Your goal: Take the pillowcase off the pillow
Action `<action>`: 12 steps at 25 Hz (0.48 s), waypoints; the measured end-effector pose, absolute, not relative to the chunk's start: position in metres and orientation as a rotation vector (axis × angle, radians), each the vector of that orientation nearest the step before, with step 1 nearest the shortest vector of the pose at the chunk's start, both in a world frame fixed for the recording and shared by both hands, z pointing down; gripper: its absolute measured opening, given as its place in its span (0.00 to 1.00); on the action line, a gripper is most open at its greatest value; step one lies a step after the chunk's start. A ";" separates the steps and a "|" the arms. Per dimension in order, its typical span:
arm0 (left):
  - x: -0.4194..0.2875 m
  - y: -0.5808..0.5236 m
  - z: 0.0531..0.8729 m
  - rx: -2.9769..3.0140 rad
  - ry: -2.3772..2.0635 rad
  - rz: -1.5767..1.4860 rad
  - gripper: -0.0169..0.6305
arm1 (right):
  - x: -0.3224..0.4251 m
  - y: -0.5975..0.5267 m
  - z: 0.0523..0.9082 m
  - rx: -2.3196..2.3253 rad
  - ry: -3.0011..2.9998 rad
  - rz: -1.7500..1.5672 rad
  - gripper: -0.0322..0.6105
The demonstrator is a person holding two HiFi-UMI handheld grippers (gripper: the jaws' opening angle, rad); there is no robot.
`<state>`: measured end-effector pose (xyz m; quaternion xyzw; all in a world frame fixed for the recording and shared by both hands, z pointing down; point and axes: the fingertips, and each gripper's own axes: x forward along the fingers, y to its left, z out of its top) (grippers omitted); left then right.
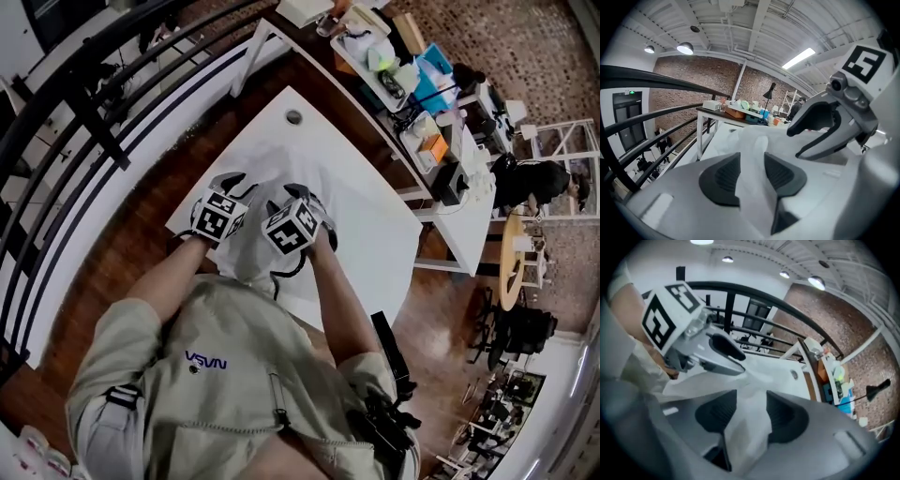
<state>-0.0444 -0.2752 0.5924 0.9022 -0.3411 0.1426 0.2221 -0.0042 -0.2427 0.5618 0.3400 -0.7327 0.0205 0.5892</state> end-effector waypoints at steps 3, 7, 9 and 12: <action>-0.042 -0.276 0.593 2.498 -0.922 0.403 0.24 | 0.011 -0.251 0.578 0.760 -1.576 0.040 0.43; -0.029 -0.276 0.593 2.517 -0.879 0.415 0.25 | 0.015 -0.246 0.595 0.737 -1.553 0.109 0.31; -0.017 -0.281 0.590 2.538 -0.847 0.416 0.29 | 0.015 -0.240 0.591 0.747 -1.566 0.076 0.13; -0.005 -0.291 0.584 2.571 -0.808 0.440 0.32 | 0.011 -0.231 0.575 0.792 -1.603 0.031 0.10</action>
